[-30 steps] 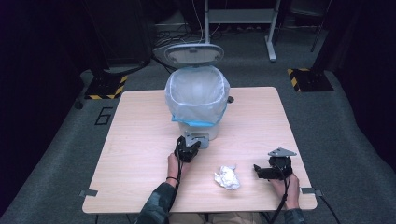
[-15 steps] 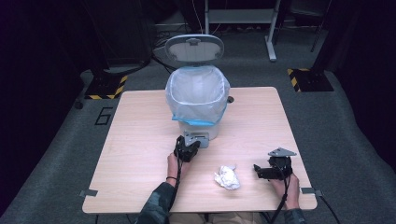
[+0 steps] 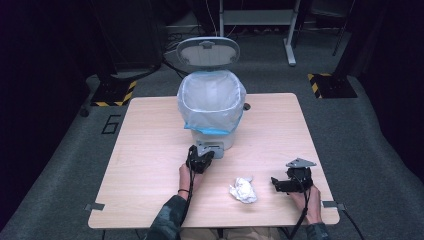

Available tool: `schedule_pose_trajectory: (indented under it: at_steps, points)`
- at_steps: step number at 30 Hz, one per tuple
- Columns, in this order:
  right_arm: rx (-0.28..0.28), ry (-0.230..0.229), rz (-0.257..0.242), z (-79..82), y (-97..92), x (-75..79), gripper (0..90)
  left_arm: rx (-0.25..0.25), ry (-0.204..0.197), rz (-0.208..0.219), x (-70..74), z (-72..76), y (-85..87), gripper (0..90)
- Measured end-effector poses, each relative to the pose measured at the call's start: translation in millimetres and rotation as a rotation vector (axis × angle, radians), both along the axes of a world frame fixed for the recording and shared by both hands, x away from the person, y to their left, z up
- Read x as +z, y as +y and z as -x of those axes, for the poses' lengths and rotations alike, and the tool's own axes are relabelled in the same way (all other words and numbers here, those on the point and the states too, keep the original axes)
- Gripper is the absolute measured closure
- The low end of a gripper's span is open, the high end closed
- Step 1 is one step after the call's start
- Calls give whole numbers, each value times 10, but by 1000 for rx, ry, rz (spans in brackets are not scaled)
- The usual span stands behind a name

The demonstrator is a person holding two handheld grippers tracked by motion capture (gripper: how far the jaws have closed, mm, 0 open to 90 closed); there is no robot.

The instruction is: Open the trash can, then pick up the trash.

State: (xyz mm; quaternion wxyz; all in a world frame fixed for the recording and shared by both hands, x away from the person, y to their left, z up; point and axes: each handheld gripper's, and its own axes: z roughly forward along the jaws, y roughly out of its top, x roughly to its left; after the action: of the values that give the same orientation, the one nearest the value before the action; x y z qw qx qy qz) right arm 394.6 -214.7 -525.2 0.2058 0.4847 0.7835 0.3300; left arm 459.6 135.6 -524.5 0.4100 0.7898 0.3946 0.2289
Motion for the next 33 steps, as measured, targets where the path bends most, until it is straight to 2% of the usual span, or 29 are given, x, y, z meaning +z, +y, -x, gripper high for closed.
schedule_pose_trajectory:
  at_steps: [1,6,10,13,20,24,25,26,30,31,33]
  points:
    - [9,8,1,13,5,21,57,-1,3,-3,3,1,1,900]
    - [38,-15,-34,85,62,197,36,-3,3,4,0,-4,6,900]
    - [86,-17,-44,133,148,329,22,0,5,18,-2,-7,7,900]
    - [118,-17,-52,166,208,389,19,-1,4,12,-1,-6,7,900]
    - [188,-21,-76,244,372,499,0,-3,5,13,-1,-5,9,900]
    - [243,-26,-66,260,489,558,0,0,7,34,-5,-7,5,900]
    - [257,-23,-66,262,522,566,0,-3,9,22,-1,-9,15,900]
    - [271,-18,-62,265,557,572,0,1,8,36,-6,-7,6,900]
    - [318,-6,-40,272,712,558,0,-2,9,21,-2,-9,14,900]
    - [329,-1,-38,271,749,550,0,4,9,41,-7,-4,0,900]
    - [344,5,-28,267,819,529,0,-4,6,19,-2,-8,10,900]
